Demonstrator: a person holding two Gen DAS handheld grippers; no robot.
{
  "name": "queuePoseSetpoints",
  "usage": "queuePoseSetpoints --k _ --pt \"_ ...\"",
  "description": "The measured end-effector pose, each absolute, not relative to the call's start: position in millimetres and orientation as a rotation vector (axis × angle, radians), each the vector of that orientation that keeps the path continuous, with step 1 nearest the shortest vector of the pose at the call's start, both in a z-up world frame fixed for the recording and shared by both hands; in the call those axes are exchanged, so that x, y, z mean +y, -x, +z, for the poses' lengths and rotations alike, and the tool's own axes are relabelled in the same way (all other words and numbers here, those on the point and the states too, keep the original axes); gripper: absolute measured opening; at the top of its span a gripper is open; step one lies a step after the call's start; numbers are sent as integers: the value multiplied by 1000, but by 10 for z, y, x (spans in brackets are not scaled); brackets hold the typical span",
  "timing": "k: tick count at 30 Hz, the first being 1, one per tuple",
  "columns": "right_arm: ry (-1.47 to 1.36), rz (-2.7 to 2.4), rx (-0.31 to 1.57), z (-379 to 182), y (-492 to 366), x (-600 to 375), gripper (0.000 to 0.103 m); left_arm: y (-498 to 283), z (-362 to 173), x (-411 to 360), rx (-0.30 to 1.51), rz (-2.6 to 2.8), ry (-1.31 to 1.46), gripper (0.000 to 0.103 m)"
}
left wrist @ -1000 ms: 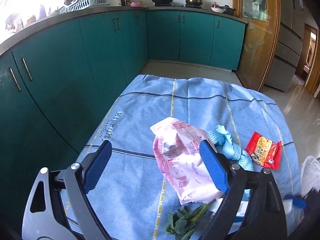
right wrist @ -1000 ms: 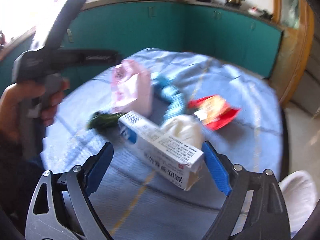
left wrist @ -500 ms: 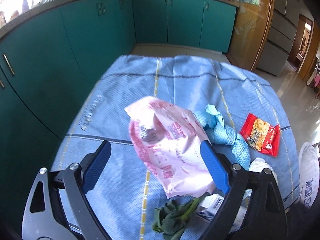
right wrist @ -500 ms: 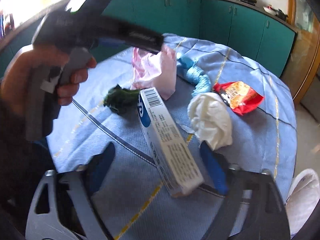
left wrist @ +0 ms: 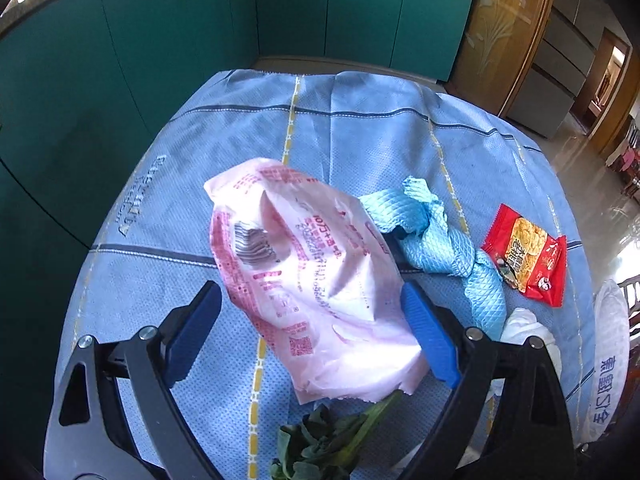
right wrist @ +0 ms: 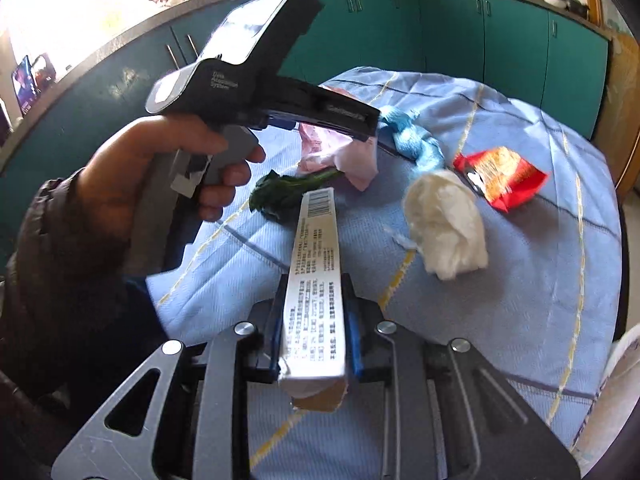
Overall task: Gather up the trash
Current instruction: 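Grasp the white toothpaste box with the right gripper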
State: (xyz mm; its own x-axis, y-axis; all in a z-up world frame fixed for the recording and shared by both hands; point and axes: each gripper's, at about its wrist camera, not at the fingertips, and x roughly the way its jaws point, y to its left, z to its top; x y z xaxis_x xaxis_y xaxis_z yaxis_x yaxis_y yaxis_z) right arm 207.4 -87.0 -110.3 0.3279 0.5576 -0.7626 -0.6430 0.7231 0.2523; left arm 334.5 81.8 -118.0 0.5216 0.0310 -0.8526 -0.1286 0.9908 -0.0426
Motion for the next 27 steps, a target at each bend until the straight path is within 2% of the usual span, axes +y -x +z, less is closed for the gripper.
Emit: queuePoseSetpoints --k 2,3,4,6,8,9,12,17,23,27 --pt "109 694 975 -1168 -2128 -1018 26 -3328 -1172 844 1021 106 112 91" --pt "116 648 978 -1193 -2173 -1060 30 -3318 -1163 857 1020 116 115 91" --pt "115 605 977 -1206 -2201 -1118 36 -3308 -1154 870 1017 126 116 91" --pt "114 560 953 -1182 -2208 -1182 60 -3296 -1131 880 1006 148 109 91" --pt "149 518 911 -1135 -2176 -1178 73 -3298 -1123 879 1002 164 100 91" --pt "172 522 892 -1110 -2154 -1143 76 -3295 -1115 879 1001 167 101 91" --pt "233 565 853 -1091 -2069 -1011 76 -3274 -1088 876 991 168 104 91" --pt "344 556 869 -1274 -2080 -714 76 -3297 -1114 885 996 194 97 97" --pt "348 551 885 -1342 -2093 -664 76 -3338 -1194 890 1042 168 138 98" --pt "321 540 900 -1376 -2136 -720 76 -3289 -1073 922 989 162 177 98"
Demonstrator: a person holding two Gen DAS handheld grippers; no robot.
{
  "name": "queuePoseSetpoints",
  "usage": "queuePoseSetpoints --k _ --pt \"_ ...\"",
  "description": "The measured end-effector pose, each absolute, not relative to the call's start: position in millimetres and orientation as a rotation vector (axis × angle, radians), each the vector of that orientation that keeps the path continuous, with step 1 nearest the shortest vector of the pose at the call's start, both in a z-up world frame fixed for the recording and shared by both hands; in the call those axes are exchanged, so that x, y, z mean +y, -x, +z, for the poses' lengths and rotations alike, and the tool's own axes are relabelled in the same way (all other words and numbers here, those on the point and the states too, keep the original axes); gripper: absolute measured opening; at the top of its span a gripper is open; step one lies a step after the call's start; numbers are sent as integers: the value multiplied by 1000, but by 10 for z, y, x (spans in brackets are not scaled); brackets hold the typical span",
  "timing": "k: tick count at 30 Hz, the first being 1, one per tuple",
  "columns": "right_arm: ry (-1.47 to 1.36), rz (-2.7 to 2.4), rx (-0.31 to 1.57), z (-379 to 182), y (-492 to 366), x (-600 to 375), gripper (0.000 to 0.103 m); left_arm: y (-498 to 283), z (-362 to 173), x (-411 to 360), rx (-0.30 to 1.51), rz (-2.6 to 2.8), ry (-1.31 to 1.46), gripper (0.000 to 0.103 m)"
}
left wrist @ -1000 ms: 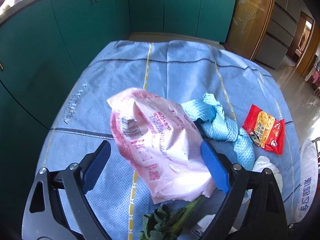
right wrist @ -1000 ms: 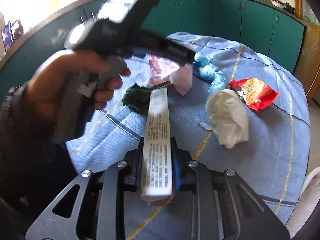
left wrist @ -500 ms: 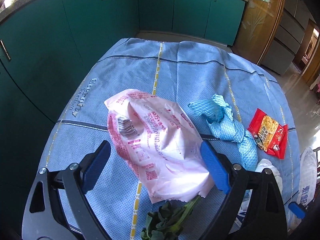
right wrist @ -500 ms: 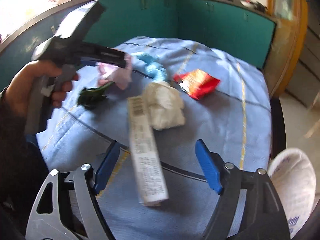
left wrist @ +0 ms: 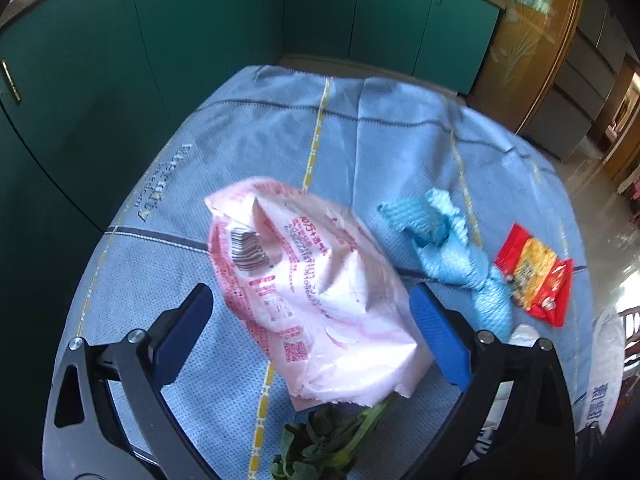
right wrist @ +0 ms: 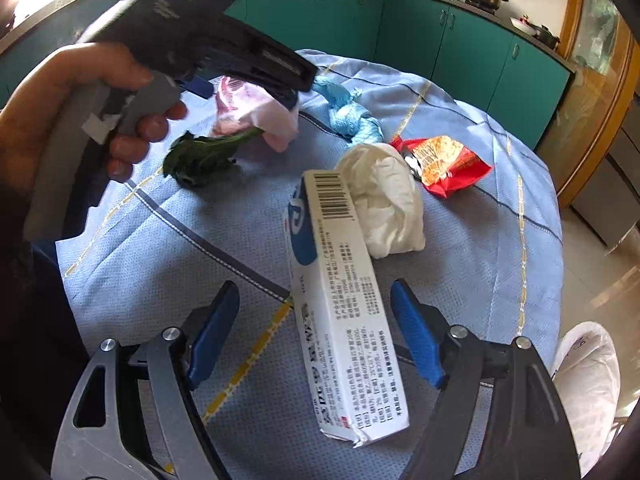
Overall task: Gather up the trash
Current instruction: 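Grasp the white toothpaste box with the right gripper, then grasp the pink plastic bag with the left gripper while the right holds the box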
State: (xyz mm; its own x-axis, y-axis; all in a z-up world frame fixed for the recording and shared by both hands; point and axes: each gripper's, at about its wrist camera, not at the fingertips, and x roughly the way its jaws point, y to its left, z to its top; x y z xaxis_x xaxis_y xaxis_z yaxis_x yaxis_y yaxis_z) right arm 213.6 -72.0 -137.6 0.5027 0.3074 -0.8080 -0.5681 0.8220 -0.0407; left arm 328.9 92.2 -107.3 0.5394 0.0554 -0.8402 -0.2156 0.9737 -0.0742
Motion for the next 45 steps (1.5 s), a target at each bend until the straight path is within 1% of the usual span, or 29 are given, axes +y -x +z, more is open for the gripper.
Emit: queuePoseSetpoints --k 3,9,15,17,19,21,22,24,25,27,28,30,31,36,42,45 --pt "310 541 905 -1393 -2146 -738 76 -3269 -1003 905 958 143 180 99" --pt "317 552 903 -1409 -2114 -698 76 -3331 -1211 846 1064 103 200 99" --pt "306 581 918 -1432 -2096 -631 76 -3336 -1290 819 1084 82 205 99" --pt "304 588 925 -1448 -2086 -614 76 -3336 -1278 812 1077 84 199 97" --pt "299 590 926 -1455 -2077 -608 75 -3324 -1265 812 1070 88 193 91" --pt "288 599 927 -1458 -2089 -613 66 -3312 -1254 823 1060 86 205 87" --pt "283 603 926 -1457 -2100 -617 64 -3308 -1250 831 1057 84 210 84" --pt "277 614 927 -1446 -2088 -624 55 -3298 -1241 845 1053 81 217 80" --pt "272 625 928 -1441 -2090 -625 52 -3296 -1236 846 1049 78 218 77" --pt "264 634 929 -1434 -2085 -633 41 -3284 -1217 855 1041 77 220 72" --pt "258 636 930 -1430 -2089 -641 38 -3280 -1209 858 1038 79 222 70" --pt "246 639 933 -1422 -2100 -662 29 -3260 -1182 869 1030 83 223 67" --pt "239 639 935 -1419 -2107 -677 29 -3246 -1169 873 1026 85 223 65" --pt "213 634 912 -1327 -2091 -750 27 -3087 -987 858 961 91 199 64" --pt "137 641 867 -1118 -2099 -922 27 -2873 -641 757 799 52 134 64" --pt "78 642 847 -1021 -2121 -1049 27 -2809 -529 721 746 24 135 64"
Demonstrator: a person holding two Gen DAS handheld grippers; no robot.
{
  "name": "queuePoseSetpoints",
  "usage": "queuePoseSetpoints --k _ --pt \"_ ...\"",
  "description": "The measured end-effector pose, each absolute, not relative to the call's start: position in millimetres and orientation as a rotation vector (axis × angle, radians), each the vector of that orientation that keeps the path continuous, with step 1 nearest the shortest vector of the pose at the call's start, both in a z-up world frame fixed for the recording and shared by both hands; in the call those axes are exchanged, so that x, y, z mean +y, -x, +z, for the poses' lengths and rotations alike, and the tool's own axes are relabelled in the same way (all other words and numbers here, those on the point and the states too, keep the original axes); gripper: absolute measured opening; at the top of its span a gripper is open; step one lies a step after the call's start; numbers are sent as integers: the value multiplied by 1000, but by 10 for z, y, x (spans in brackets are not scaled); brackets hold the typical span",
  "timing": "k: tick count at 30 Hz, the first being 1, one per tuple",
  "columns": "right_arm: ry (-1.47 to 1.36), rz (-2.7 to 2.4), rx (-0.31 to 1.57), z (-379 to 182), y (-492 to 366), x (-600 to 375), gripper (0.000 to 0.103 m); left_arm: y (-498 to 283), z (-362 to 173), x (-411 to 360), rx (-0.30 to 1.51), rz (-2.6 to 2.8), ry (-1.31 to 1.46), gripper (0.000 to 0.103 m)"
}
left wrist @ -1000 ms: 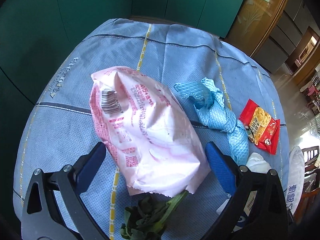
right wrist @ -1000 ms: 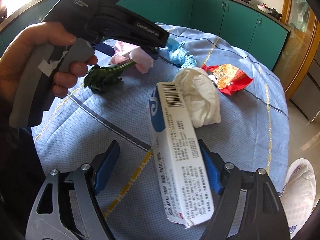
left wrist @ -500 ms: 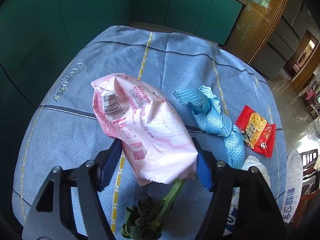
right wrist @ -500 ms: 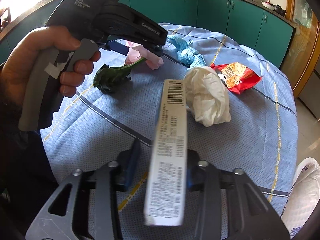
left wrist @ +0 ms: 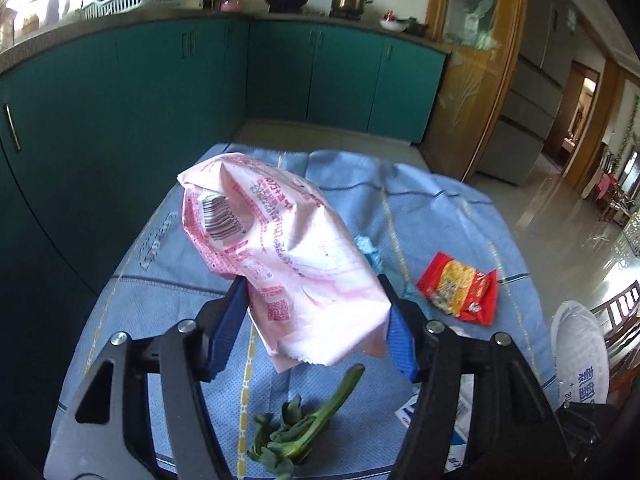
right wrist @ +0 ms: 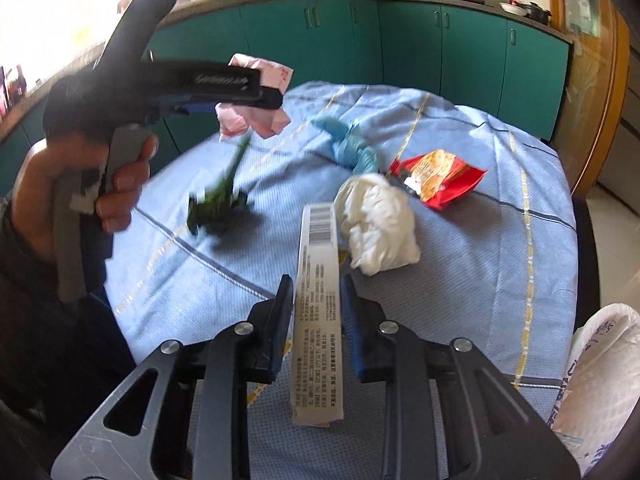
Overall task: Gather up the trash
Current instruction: 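Grasp the pink plastic bag with the left gripper while the right holds the box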
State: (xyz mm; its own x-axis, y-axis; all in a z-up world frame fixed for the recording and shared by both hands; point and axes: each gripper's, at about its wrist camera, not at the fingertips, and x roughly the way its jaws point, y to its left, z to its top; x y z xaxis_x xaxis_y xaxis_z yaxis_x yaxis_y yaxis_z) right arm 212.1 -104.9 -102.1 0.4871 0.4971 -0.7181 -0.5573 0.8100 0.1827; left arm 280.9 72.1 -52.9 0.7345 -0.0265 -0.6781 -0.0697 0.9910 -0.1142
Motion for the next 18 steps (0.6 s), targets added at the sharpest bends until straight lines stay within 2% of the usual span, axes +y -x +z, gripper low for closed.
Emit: queuePoseSetpoints --k 11,13,15,18 --pt "-32 508 886 -1043 -2295 -1496 28 -2748 -443 573 706 -20 83 64" --pt "29 550 855 -975 -2171 -1323 39 -2769 -464 591 719 -12 95 64" --pt "122 571 816 -935 -2042 -1119 66 -2770 -488 602 728 -10 104 65" --pt "242 584 787 -966 -1921 -855 68 -2781 -512 571 738 -12 93 65"
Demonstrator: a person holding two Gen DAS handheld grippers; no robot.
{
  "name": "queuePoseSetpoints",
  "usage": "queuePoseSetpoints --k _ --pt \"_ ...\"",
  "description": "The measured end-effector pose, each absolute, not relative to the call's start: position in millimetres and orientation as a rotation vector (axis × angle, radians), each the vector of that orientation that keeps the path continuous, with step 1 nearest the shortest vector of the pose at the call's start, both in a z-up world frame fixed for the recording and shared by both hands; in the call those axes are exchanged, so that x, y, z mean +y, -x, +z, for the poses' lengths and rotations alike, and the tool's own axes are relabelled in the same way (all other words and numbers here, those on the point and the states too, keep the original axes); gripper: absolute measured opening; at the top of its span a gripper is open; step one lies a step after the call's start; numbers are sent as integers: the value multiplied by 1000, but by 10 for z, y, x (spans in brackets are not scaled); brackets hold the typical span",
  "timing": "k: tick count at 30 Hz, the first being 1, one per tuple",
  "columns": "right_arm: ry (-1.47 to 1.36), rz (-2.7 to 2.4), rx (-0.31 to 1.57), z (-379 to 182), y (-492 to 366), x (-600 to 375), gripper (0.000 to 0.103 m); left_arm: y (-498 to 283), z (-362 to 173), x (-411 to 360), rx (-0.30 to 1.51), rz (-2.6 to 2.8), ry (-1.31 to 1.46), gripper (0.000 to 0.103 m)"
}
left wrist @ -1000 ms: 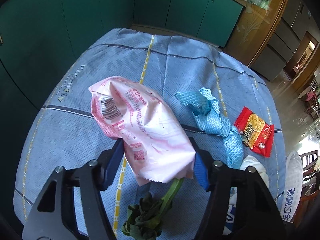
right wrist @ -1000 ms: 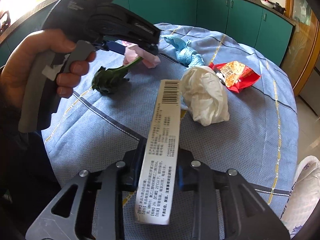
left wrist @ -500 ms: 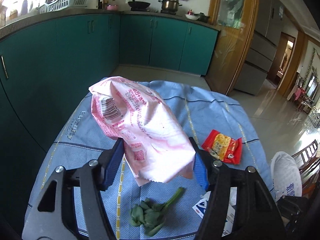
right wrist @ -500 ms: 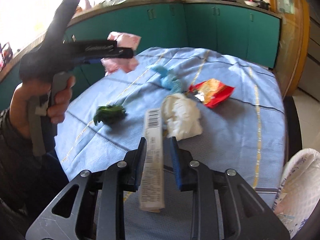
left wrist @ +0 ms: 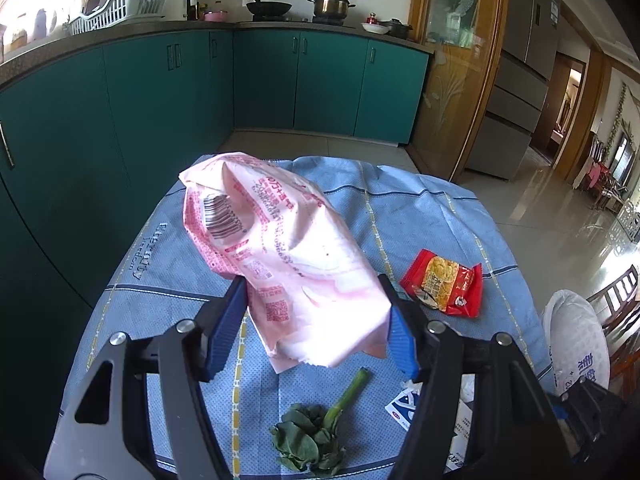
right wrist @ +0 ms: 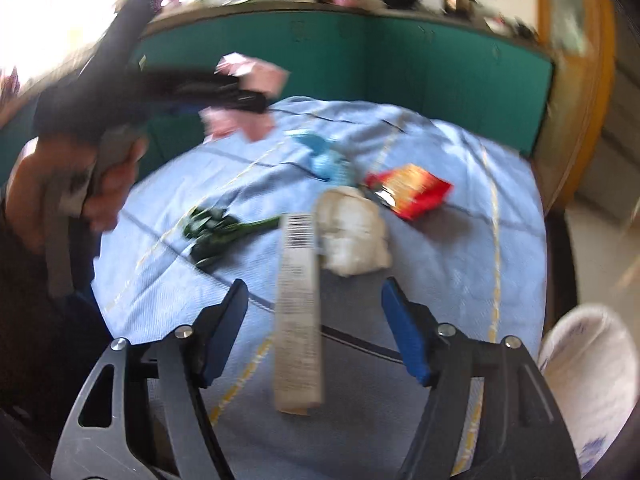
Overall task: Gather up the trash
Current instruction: 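Grasp the pink plastic bag with the left gripper while the right holds the box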
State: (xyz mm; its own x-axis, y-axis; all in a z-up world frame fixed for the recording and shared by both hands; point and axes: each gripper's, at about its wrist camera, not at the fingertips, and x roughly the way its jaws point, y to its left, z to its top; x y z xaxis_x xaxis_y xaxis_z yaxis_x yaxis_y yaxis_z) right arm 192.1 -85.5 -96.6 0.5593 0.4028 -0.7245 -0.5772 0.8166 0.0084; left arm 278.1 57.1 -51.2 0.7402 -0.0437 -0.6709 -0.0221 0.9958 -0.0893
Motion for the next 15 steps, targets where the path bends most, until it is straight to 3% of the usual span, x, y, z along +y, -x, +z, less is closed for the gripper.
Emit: queuePoseSetpoints --k 7,9,12,15 --pt "251 558 907 -1276 -2066 -739 68 -2758 -519 534 732 -18 61 66" --pt "250 562 914 -1298 -2070 -728 58 -2749 -514 531 727 -13 55 66" --pt "253 576 926 -1322 -2076 -694 24 -2733 -509 542 720 -11 58 66" --pt "240 598 921 -1298 -2041 -678 24 -2726 -510 549 716 -3 53 65"
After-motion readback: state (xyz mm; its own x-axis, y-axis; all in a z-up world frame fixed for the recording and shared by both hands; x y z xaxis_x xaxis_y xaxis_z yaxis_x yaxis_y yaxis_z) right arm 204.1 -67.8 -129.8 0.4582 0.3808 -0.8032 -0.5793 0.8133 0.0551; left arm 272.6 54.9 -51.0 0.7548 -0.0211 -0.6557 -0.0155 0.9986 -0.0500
